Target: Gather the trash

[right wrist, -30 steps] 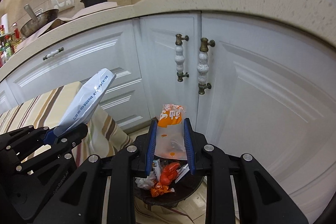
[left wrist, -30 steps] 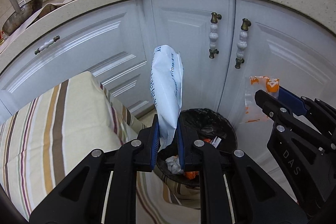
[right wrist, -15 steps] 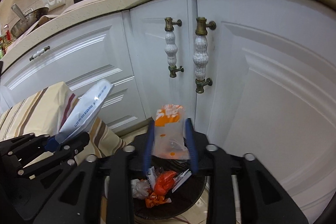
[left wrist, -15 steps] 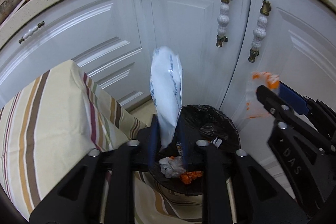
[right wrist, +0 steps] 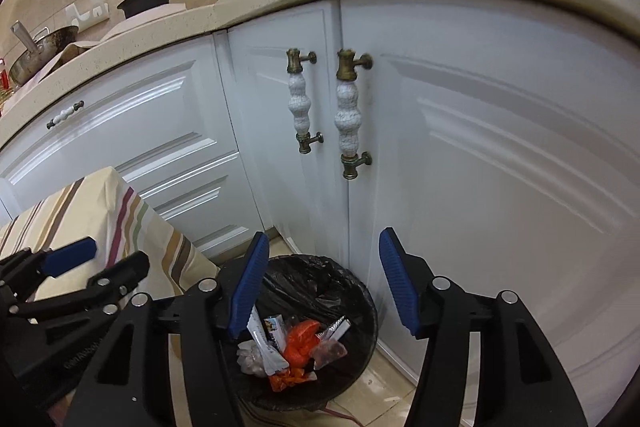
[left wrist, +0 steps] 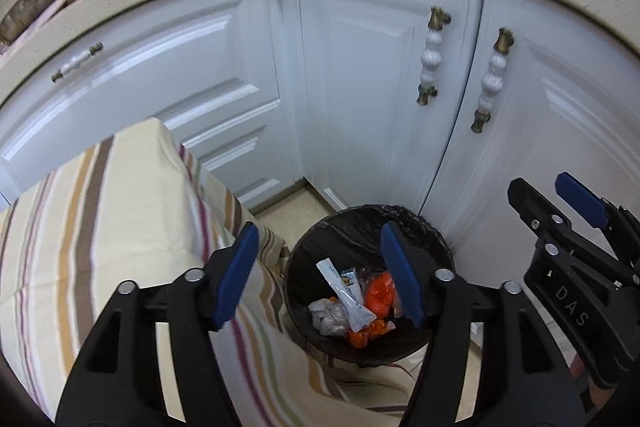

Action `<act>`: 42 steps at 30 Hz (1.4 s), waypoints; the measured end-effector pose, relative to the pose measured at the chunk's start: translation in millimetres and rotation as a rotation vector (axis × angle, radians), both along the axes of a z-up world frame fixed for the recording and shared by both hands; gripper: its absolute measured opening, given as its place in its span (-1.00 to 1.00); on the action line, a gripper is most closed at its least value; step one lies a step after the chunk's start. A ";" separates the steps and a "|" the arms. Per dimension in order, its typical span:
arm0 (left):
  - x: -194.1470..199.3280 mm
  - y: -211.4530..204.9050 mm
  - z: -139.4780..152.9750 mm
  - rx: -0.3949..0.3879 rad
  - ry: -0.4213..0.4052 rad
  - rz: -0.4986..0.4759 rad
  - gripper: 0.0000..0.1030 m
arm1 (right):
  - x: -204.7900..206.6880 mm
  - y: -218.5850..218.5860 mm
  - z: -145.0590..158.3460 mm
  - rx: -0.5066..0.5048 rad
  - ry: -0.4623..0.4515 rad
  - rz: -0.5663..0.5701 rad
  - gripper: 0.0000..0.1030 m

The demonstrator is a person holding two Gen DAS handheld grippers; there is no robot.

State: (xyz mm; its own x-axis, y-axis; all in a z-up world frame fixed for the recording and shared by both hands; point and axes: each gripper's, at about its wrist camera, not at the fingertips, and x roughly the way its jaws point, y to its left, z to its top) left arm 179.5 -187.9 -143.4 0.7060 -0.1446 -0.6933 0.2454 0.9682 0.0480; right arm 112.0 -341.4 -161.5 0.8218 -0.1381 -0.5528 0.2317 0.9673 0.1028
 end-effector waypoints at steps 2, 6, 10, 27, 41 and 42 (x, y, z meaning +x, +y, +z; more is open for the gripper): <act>-8.6 8.2 9.0 -0.007 -0.009 0.007 0.30 | -9.5 2.8 7.6 -0.005 -0.007 -0.007 0.22; -26.3 22.9 24.8 -0.009 -0.035 0.023 0.45 | -30.1 9.8 22.9 -0.003 -0.030 -0.019 0.32; -46.8 38.6 41.3 -0.023 -0.052 0.029 0.57 | -53.6 18.7 37.3 0.002 -0.041 -0.019 0.37; -153.6 107.5 92.8 -0.047 -0.188 0.032 0.74 | -138.3 77.1 84.7 -0.036 -0.117 0.009 0.56; -201.6 145.1 123.8 -0.124 -0.252 0.050 0.77 | -190.3 109.7 120.4 -0.092 -0.195 0.011 0.63; -203.0 146.1 124.8 -0.127 -0.255 0.051 0.77 | -192.2 110.5 121.8 -0.097 -0.199 0.009 0.63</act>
